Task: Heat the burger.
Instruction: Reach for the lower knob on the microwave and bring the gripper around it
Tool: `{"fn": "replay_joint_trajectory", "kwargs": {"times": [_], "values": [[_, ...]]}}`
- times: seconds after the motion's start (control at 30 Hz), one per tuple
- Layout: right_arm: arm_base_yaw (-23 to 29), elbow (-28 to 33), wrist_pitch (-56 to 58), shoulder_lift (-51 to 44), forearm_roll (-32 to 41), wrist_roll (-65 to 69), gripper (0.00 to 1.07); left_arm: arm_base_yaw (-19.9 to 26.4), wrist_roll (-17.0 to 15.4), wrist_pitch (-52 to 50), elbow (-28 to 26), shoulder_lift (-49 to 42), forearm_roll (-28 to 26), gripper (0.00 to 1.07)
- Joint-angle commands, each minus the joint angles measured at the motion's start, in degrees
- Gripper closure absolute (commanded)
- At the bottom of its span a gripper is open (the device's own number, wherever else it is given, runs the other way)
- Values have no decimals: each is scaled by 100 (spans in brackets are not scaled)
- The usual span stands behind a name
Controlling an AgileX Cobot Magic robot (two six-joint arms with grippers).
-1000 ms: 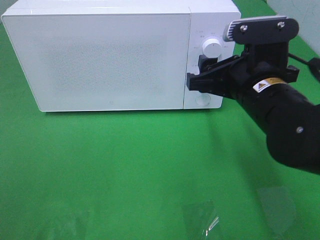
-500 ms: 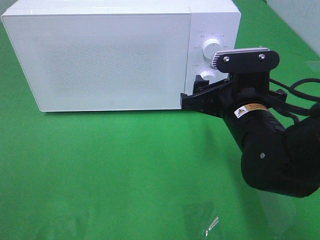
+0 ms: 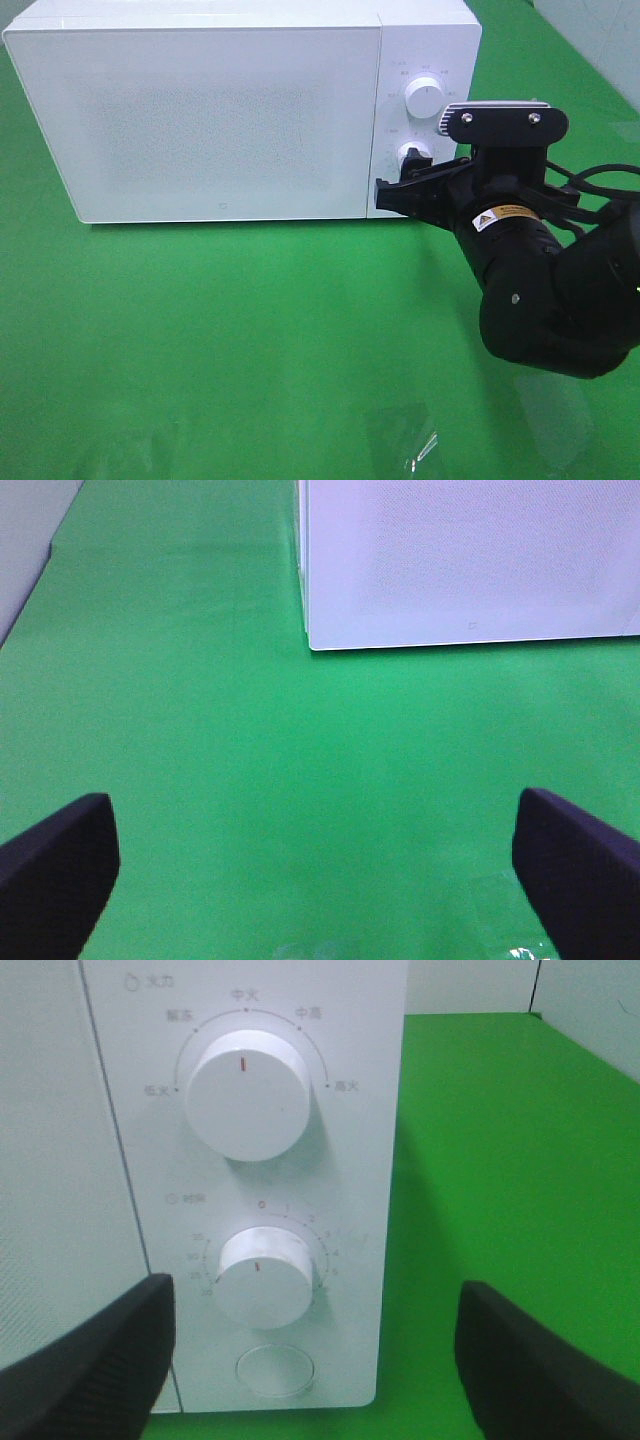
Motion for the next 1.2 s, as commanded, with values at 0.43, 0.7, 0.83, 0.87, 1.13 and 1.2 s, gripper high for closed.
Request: {"fn": "replay_joint_trajectory", "kwargs": {"times": [0.43, 0.7, 0.83, 0.87, 1.13, 1.2], "values": [[-281, -854, 149, 900, -665, 92, 31, 0, -6, -57, 17, -138, -29, 7], [-378, -1112, 201, 1169, -796, 92, 31, 0, -11, -57, 17, -138, -29, 7], [-470, -1169, 183, 1220, -825, 92, 31, 0, -11, -57, 17, -138, -29, 7], [-493, -1215, 178, 1226, -848, 92, 31, 0, -6, -57, 17, -138, -29, 7], [-544, -1306, 206, 1278, -859, 69, 31, 0, -6, -57, 17, -138, -29, 7], [-544, -1306, 206, 1278, -865, 69, 31, 0, -6, -57, 17, -138, -29, 7]]}}
